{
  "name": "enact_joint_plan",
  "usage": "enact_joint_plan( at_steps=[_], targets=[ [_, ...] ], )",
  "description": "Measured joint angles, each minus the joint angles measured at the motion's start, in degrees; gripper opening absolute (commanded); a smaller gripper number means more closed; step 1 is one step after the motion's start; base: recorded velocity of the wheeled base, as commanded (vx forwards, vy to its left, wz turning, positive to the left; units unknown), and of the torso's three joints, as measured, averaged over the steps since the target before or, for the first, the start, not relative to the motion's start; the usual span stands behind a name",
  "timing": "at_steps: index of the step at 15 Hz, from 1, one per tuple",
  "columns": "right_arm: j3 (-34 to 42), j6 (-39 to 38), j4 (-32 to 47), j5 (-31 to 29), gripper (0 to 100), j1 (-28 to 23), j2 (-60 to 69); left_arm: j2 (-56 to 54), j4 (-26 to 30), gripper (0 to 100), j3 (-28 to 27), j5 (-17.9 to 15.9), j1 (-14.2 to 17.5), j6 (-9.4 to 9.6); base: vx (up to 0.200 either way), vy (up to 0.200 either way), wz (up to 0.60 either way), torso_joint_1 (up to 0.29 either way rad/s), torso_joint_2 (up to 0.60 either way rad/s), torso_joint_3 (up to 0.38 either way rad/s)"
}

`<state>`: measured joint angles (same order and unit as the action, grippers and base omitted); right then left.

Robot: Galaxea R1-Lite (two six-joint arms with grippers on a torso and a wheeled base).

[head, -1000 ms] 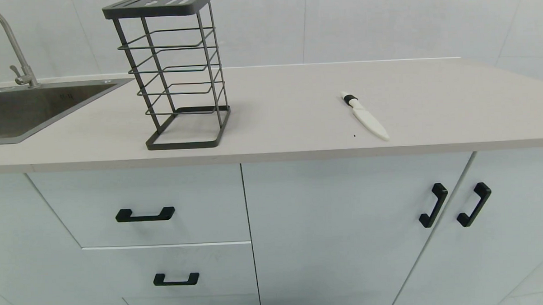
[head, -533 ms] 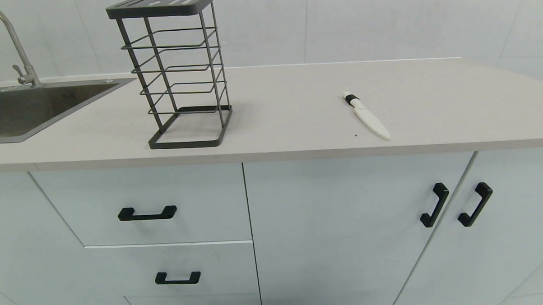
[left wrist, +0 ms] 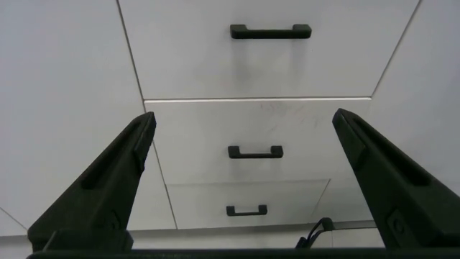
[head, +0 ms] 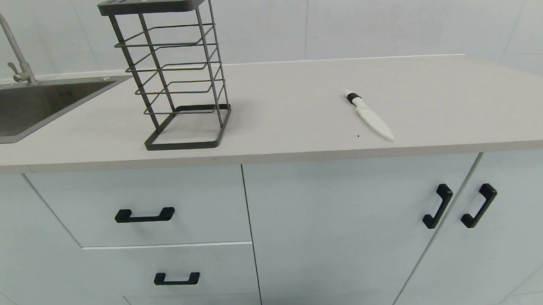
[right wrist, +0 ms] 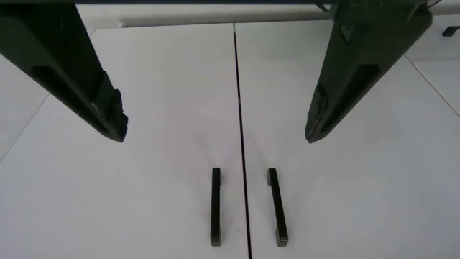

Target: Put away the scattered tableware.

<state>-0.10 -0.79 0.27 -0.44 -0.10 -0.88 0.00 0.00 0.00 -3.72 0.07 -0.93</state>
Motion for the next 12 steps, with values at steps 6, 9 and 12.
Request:
enact_joint_plan(
  at_steps=[6, 9, 12],
  targets=[
    [0.00, -0.05, -0.09, 0.00, 100, 0.02, 0.00, 0.00, -0.07, 100, 0.00, 0.05, 0.00, -0.07, 0.000, 0.000, 0.00, 0.235, -0.50, -0.213],
    [0.00, -0.02, -0.05, 0.00, 100, 0.00, 0.00, 0.00, -0.05, 100, 0.00, 0.05, 0.00, -0.11, 0.067, 0.000, 0.00, 0.163, -0.47, -0.224],
    [-0.01, -0.05, -0.13, 0.00, 100, 0.00, 0.02, 0.00, -0.11, 100, 0.00, 0.02, -0.02, -0.11, 0.133, 0.000, 0.00, 0.229, -0.49, -0.224]
  ],
)
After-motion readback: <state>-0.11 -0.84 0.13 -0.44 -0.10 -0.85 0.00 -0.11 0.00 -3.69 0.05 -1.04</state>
